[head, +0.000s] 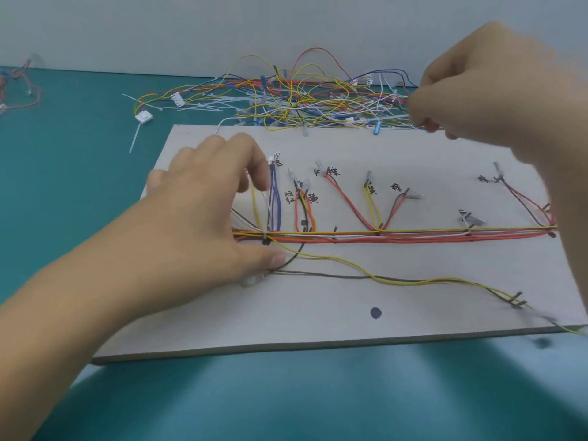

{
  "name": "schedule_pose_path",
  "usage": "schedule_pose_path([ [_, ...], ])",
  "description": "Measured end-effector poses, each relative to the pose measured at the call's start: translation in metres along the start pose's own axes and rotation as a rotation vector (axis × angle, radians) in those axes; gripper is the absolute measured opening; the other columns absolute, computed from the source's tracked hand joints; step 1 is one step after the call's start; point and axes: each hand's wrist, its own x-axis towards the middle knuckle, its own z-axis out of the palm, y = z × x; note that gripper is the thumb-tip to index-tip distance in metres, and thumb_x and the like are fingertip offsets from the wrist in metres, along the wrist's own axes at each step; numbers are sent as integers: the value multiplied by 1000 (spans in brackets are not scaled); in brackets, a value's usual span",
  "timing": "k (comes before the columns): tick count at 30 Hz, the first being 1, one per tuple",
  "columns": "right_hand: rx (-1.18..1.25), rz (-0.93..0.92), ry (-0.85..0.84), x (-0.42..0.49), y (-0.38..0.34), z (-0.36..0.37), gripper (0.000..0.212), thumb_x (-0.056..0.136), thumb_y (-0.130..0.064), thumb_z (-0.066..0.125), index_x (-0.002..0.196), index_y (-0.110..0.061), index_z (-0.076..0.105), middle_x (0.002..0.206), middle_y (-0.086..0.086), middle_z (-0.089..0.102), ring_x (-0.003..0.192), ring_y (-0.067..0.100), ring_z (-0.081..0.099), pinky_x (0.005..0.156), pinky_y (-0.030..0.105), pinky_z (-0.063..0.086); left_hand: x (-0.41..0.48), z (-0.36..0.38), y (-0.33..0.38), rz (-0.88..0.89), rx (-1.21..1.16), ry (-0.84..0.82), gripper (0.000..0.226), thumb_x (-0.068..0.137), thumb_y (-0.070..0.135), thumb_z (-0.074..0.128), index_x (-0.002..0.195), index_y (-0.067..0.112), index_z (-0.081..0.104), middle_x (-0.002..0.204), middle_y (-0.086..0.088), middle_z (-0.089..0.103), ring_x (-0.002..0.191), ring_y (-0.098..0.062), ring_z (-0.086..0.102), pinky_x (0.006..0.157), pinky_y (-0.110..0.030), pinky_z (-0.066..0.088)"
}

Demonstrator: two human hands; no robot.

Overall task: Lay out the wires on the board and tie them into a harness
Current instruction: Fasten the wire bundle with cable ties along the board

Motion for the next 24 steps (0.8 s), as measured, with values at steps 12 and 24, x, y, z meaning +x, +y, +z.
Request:
schedule_pose_path([
  [12, 111, -149, 23, -48, -8, 50, 14, 75, -23, 62, 67, -13, 67, 55, -4, 57, 52, 4, 48, 48, 16, 38, -4, -5, -6, 102, 31, -223, 37, 55, 72, 66, 75, 41, 71, 79, 21, 66, 76, -1, 62, 62, -28, 50],
  [24, 157, -167, 18, -55, -11, 52, 13, 77, -22, 63, 66, -18, 68, 58, -6, 63, 51, 0, 52, 44, 6, 36, -11, -12, 3, 236, 31, -246, 12, 60, 31, 70, 70, 34, 64, 66, 23, 68, 57, 2, 66, 54, -21, 51],
])
